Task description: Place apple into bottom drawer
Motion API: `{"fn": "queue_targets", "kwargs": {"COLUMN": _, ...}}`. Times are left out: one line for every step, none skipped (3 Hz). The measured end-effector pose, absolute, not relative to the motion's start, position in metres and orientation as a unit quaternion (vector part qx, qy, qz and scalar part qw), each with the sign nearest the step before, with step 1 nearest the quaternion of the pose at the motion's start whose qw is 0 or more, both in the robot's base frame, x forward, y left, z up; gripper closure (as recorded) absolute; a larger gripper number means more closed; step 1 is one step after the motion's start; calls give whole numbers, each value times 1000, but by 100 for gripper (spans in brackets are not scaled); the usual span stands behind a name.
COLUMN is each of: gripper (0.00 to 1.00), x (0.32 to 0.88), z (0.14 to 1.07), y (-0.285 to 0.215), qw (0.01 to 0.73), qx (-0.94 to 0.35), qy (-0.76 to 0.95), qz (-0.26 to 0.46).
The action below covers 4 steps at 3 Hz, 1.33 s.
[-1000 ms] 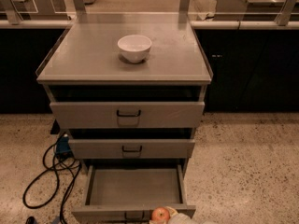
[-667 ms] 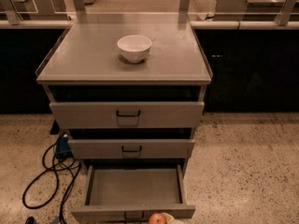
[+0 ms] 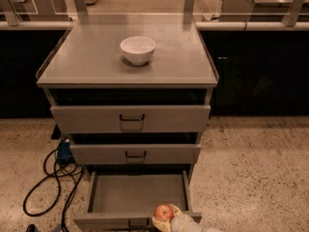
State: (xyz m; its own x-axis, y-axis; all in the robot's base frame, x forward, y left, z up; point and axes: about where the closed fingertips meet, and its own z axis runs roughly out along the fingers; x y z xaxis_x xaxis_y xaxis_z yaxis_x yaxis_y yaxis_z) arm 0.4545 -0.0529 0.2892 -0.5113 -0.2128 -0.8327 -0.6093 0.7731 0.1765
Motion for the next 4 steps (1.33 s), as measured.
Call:
{"fn": "queue_targets", "kwargs": {"gripper": 100, "x": 536, "z": 351, "y": -59, "qw": 517, "qx": -217, "qy": 798, "qz": 221}}
{"fn": "queue_targets", "kwargs": {"gripper": 100, "x": 554, "z": 369, "y": -59, "qw": 533, "qx": -208, "qy": 790, "qz": 220}}
{"fn": "queue_targets", "kwargs": {"gripper": 100, "x": 554, "z": 368, "y": -59, "qw": 533, "qx": -208, "qy": 790, "qz": 220}}
{"fn": "queue_targets", "kwargs": {"gripper": 100, "x": 569, "z": 340, "y": -57, "qw": 527, "qx": -196, "qy": 800, "qz": 211}}
